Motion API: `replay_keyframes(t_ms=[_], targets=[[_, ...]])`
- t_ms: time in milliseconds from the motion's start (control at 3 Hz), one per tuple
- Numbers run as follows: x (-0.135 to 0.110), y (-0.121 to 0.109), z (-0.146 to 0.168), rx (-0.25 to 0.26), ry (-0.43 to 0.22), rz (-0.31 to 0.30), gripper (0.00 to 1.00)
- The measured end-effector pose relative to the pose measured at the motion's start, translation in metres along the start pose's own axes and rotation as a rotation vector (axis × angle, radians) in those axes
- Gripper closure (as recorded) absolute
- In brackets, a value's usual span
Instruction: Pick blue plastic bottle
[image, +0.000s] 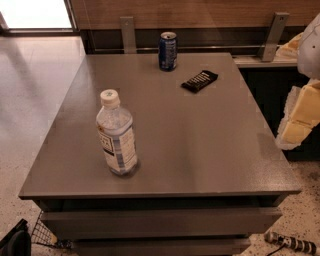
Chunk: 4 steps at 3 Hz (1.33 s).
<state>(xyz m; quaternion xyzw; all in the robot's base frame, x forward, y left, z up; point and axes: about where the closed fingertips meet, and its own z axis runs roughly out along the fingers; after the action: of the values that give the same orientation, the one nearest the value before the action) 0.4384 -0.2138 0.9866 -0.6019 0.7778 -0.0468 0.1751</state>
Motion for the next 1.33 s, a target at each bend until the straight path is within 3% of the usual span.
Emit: replay_keyframes(t_ms=[333,667,1000,1333], targets=[[0.0,0.0,0.0,0.0,0.0,0.0,0.0],[-0.008,0.009,0.008,-0.025,-0.067,-0.011,0.0],[-0.028,0.028,0.032,-0.069,-0.235,-0.037,0.0],[-0.067,0.042,0.067,-0.122,-0.499,-0.054,0.0]])
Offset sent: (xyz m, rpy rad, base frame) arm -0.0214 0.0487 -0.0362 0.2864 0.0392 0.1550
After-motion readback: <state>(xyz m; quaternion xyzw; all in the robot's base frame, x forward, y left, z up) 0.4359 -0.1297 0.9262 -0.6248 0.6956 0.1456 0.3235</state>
